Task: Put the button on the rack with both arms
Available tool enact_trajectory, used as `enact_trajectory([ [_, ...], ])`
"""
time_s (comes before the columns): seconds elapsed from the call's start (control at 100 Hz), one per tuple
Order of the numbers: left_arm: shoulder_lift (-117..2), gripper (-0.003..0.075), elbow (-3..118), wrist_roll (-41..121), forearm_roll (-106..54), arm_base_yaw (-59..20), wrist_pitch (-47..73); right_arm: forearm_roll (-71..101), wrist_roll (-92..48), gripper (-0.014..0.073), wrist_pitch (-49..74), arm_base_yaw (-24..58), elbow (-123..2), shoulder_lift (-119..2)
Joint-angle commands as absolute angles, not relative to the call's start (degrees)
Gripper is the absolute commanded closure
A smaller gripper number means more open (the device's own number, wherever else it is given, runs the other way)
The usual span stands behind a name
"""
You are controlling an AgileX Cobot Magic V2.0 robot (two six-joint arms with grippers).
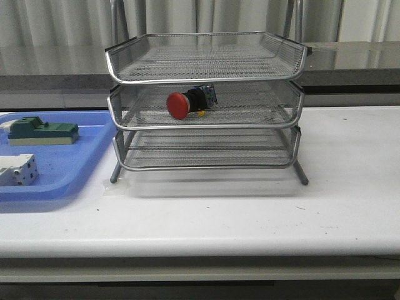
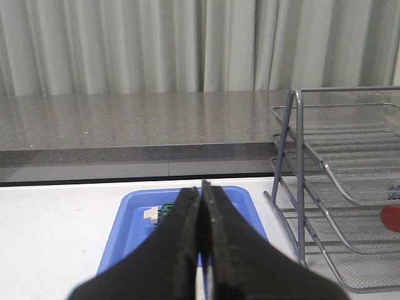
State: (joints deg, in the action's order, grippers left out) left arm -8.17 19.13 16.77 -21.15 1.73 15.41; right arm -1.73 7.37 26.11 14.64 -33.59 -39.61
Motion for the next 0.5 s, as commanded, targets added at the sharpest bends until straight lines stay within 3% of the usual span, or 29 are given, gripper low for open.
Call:
enact_trajectory([
  [0.0,-8.7,0.0741,20.7,16.4,-22.0,2.0,10.7,-2.7,6.9,0.0651,24.8,13.2,-32.6,-33.2],
  [0.25,-8.7,0.0741,20.7,16.4,-22.0,2.0,10.7,-4.2,6.9,0.0651,27.6,12.7,-27.9,-20.5],
  [0.49,-8.7,0.0741,20.7,16.4,-22.0,2.0,10.7,-4.2,6.9,0.0651,29.0,12.7,-27.9,-18.3],
])
